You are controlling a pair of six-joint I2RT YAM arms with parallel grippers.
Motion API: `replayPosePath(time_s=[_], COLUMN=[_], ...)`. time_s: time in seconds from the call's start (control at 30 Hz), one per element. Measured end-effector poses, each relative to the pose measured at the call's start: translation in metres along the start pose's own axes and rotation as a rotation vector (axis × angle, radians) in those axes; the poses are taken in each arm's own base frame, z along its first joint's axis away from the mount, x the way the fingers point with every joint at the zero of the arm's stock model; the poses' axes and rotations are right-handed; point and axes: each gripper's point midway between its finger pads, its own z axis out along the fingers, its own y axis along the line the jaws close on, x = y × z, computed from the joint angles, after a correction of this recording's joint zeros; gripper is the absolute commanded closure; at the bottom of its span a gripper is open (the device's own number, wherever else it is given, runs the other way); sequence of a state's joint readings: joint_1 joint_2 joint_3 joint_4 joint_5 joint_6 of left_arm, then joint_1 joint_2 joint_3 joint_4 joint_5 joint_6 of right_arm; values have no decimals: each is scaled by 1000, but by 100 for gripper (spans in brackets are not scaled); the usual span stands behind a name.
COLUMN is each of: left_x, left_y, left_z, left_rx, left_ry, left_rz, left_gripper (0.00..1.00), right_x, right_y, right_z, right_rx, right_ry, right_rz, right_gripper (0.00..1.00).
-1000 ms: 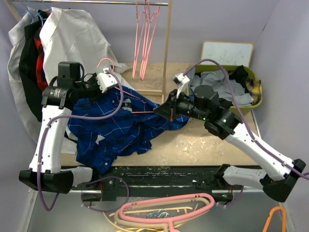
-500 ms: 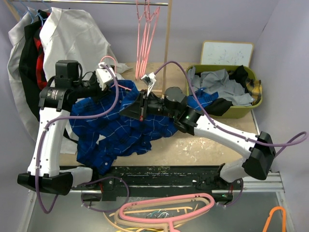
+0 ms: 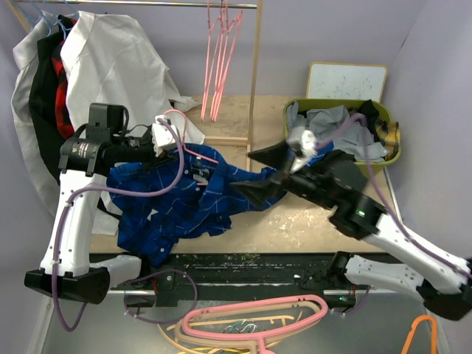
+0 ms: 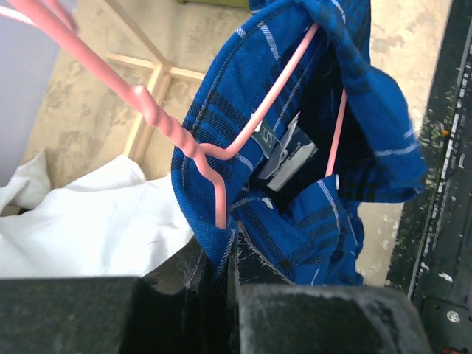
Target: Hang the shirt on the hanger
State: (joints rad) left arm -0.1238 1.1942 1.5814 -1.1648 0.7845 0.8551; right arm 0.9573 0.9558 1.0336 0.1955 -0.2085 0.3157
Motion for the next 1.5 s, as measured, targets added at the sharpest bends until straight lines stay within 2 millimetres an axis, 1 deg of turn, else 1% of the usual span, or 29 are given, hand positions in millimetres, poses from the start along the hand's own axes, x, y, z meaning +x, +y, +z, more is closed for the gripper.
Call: replayPosePath(time_s=[0.03,0.1,0.17,0.2,0.27,0.3,0.43,0.5,0.57,0.6,0.63,0.67,0.7,0.73,0.8,0.83,0.87,1.07,1.13,1.2,1.27,1.5], left_x=[3,6,6,6,6,6,5,4,2,2,1,1,1,0,0,-1,-1,-3,-3,-2,-3,-7], left_y=[-5,-13,-20,-24,-31,-34,-43,-45,-46,-47,-48,-49,-49,-50,-52,-54,-55,-56,-55,-54,-51,-54], left_z=[2,4,5,5,5,5,4,3,2,2,1,1,0,0,-1,-2,-3,-4,-4,-4,-5,-5], left_rx=[24,62,102,118,153,164,208,216,220,223,225,228,229,231,234,235,237,236,235,228,220,229], left_ry=[6,10,7,3,-5,-7,-24,-29,-33,-37,-40,-42,-43,-45,-48,-49,-51,-58,-58,-56,-55,-77], left_rz=[12,37,68,79,102,107,145,157,164,166,170,172,172,174,175,175,174,186,192,196,199,196], left_gripper=[100,100,100,100,100,100,100,100,100,100,100,100,100,100,100,100,100,100,100,100,100,100], right_x=[-9,-21,-24,-22,-5,10,81,116,139,143,148,151,152,152,151,150,149,157,159,159,158,143], right_y=[-2,-12,-22,-27,-37,-41,-52,-53,-51,-50,-49,-47,-46,-44,-42,-41,-41,-38,-37,-37,-36,-28], right_z=[-13,-38,-59,-64,-65,-63,-54,-52,-51,-50,-50,-49,-48,-47,-45,-42,-41,-34,-32,-29,-26,-14], right_rx=[28,99,166,188,209,209,150,104,63,52,38,26,14,6,-12,-17,-22,-53,-62,-69,-72,-111], right_ry=[-22,-49,-48,-36,37,88,322,439,517,532,547,554,556,552,543,535,530,543,555,570,574,508], right_rz=[-54,-155,-233,-260,-303,-313,-317,-290,-263,-257,-249,-245,-242,-239,-238,-238,-238,-219,-210,-200,-191,-185], right_gripper=[0,1,3,4,6,8,16,18,21,23,27,33,42,55,85,96,100,100,95,92,89,91])
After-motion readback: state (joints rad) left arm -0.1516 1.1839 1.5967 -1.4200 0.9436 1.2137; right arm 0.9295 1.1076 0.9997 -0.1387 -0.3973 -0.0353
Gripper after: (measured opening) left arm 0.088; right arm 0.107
